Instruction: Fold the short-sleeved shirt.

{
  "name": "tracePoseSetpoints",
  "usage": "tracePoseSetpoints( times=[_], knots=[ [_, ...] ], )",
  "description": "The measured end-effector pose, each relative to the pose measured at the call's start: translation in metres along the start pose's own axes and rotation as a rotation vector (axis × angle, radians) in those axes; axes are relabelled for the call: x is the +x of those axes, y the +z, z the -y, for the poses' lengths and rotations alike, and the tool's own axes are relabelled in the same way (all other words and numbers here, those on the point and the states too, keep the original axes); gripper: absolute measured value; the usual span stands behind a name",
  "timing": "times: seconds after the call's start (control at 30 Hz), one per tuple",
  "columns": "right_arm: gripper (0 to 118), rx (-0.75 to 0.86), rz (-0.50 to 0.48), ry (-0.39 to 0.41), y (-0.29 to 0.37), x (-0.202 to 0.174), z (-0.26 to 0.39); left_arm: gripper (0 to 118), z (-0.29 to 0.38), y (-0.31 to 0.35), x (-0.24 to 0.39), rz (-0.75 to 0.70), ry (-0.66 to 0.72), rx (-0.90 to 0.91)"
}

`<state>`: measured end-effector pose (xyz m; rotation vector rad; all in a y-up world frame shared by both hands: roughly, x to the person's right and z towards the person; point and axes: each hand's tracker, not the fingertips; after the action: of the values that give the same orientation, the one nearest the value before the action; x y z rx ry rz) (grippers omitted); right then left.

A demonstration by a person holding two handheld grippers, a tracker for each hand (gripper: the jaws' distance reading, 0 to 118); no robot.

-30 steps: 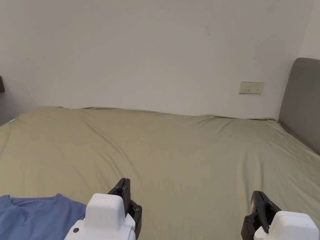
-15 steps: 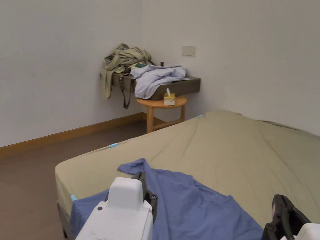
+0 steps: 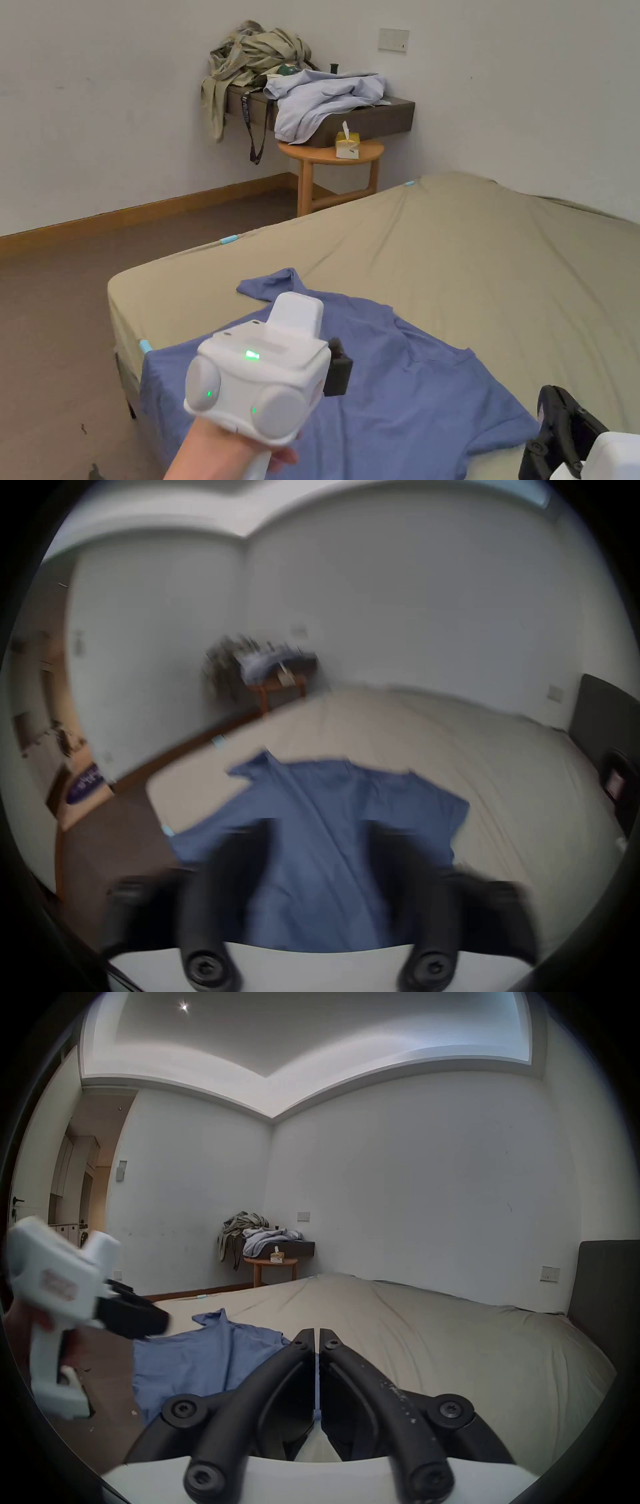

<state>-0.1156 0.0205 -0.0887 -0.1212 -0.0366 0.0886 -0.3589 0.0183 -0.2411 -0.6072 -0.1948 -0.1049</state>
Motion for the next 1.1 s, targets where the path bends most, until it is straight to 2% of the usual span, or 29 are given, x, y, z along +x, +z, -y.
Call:
tracePoseSetpoints(
  times=[0.03,0.07,0.1,0.13,0.23,0.3,0.37,0.4,0.47,0.5,0.57,0.6,0.63,0.67,0.7,0.8,0.9,1.0,1.1],
  knots=[
    [4,-0.009,0.004,0.000,-0.003,0.001,0.001,91,-0.013,-0.029,-0.006,0.066,0.054,-0.123],
    [4,-0.018,0.008,-0.003,-0.004,0.003,0.002,118,-0.021,-0.059,-0.008,0.128,0.090,-0.274],
    [4,-0.029,0.015,-0.013,-0.007,0.004,0.005,111,-0.030,-0.083,-0.008,0.226,0.122,-0.354],
    [4,-0.042,0.019,-0.023,-0.010,0.006,0.007,109,-0.033,-0.113,-0.009,0.244,0.135,-0.448],
    [4,-0.078,0.034,-0.030,-0.023,0.007,0.014,111,-0.025,-0.180,-0.007,0.100,0.097,-0.650],
    [4,-0.102,0.039,-0.026,-0.032,0.009,0.018,110,-0.009,-0.213,0.001,-0.012,-0.005,-0.680],
    [4,-0.126,0.039,-0.018,-0.042,0.010,0.023,110,-0.002,-0.241,0.006,-0.035,-0.076,-0.689],
    [4,-0.139,0.041,-0.013,-0.046,0.011,0.026,106,0.000,-0.253,0.007,-0.032,-0.076,-0.701],
    [4,-0.163,0.043,-0.005,-0.053,0.012,0.031,90,0.012,-0.264,0.006,-0.013,-0.013,-0.737],
    [4,-0.172,0.041,-0.005,-0.055,0.013,0.033,93,0.016,-0.267,0.002,0.033,0.055,-0.747],
    [4,-0.188,0.043,-0.007,-0.058,0.014,0.038,84,0.014,-0.256,-0.001,0.015,0.014,-0.714],
    [4,-0.195,0.043,-0.012,-0.059,0.013,0.041,60,0.014,-0.252,-0.003,0.044,-0.029,-0.677],
    [4,-0.203,0.042,-0.023,-0.059,0.013,0.042,21,0.013,-0.244,-0.003,0.049,-0.073,-0.643],
    [4,-0.207,0.040,-0.029,-0.059,0.013,0.043,0,0.011,-0.240,-0.004,0.054,-0.086,-0.614],
    [4,-0.209,0.039,-0.032,-0.058,0.013,0.043,0,0.013,-0.239,0.000,0.019,-0.102,-0.592],
    [4,-0.205,0.041,-0.022,-0.049,0.012,0.042,0,0.022,-0.234,-0.011,0.029,-0.081,-0.565],
    [4,-0.191,0.053,-0.002,-0.036,0.018,0.037,0,0.013,-0.218,-0.017,0.055,0.046,-0.528],
    [4,-0.173,0.100,-0.014,-0.020,0.032,0.030,0,-0.022,-0.172,-0.017,0.160,0.108,-0.393],
    [4,-0.140,0.179,-0.021,0.004,0.052,0.021,0,-0.071,-0.114,0.015,0.254,0.036,-0.241]
  ],
)
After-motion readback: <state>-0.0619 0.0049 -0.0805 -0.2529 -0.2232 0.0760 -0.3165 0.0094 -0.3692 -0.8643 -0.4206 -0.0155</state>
